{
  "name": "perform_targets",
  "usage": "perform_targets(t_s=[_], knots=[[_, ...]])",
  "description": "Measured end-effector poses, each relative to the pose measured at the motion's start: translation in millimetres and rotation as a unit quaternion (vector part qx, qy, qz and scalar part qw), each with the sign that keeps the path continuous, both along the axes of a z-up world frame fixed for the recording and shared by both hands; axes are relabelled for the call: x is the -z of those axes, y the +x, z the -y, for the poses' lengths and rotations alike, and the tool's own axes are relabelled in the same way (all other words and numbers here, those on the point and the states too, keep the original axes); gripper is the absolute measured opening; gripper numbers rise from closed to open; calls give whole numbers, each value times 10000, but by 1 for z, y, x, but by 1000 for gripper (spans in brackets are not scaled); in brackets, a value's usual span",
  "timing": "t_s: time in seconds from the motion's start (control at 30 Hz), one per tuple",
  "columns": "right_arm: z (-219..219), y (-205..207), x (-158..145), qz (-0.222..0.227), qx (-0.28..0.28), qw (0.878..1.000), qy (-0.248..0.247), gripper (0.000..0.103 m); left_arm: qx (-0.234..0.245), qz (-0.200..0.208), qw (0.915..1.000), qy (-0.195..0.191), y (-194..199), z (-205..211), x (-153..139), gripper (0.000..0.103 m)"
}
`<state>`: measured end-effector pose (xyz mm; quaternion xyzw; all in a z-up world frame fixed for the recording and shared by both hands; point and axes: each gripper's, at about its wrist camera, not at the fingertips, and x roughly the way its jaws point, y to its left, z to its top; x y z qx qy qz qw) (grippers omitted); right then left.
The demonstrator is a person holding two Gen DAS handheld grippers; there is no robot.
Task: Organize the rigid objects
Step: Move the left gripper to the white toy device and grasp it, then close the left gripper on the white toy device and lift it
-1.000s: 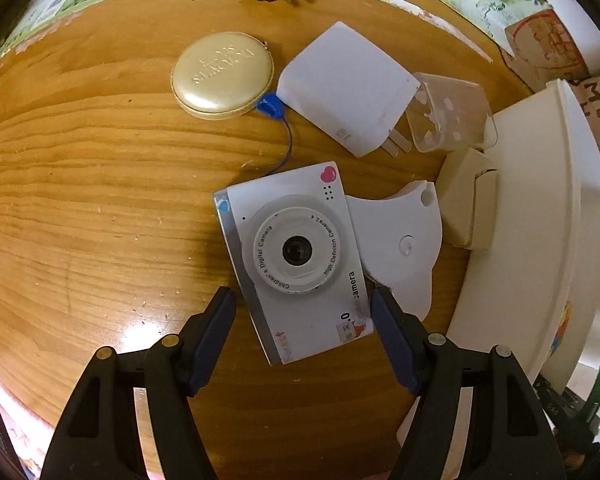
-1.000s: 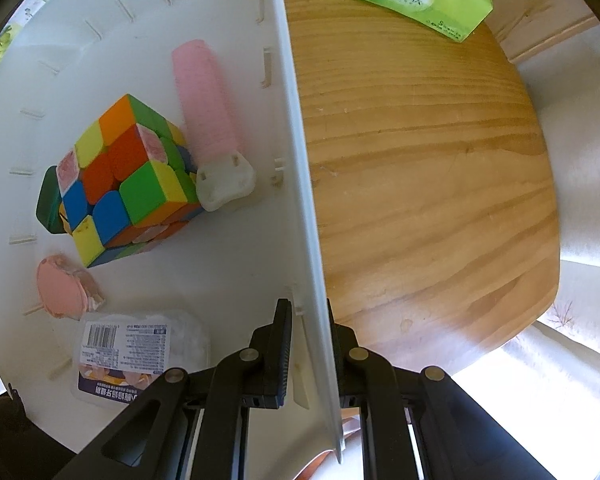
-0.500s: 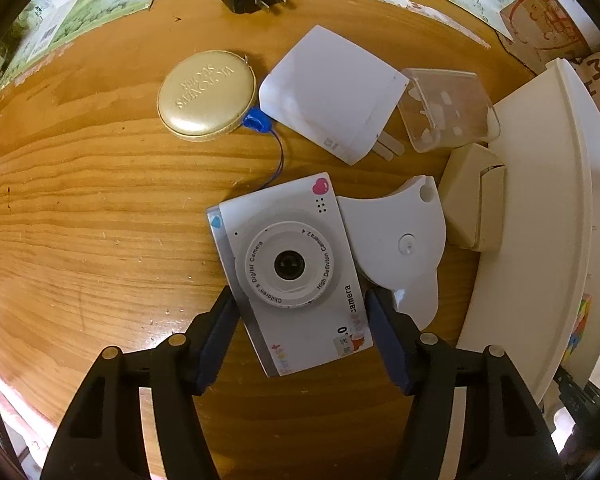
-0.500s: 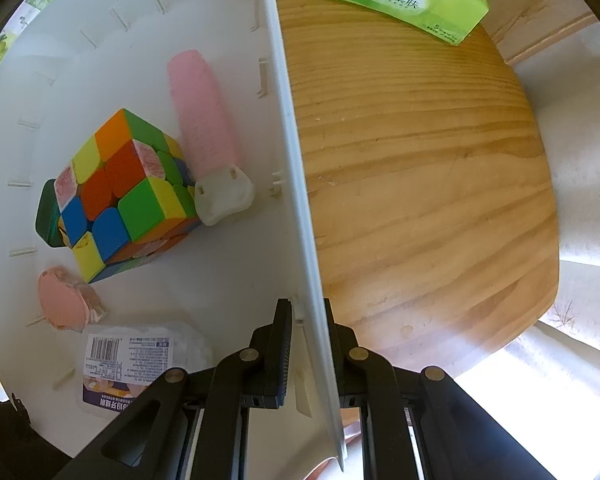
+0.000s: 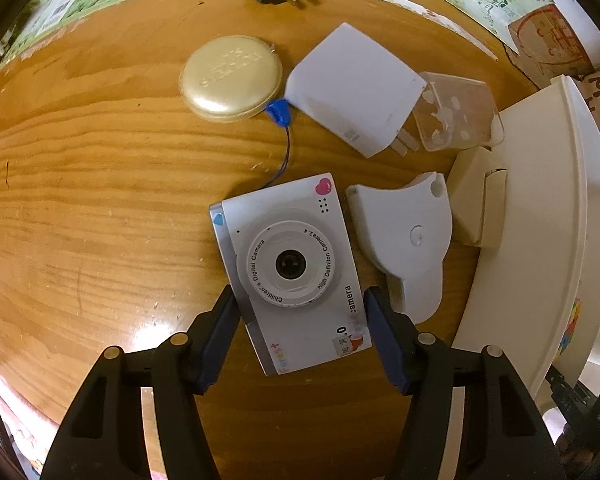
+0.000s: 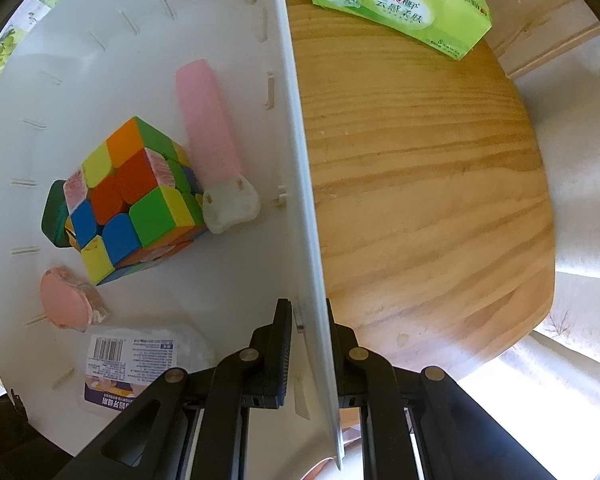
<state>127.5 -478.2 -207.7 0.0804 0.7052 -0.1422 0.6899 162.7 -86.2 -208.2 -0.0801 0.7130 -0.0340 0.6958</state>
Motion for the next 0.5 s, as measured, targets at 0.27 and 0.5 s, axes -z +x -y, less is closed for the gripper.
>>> perform_targets(t_s=[0.27,0.5], knots=[[-9,-1,-5,24,-156,9999,-1,12,-170,70,9998,16,-23,-10,-5,66],[-13,4,-11,35,-385,9992,32,12,-263,277,9993,20,-44,-10,-27,64]])
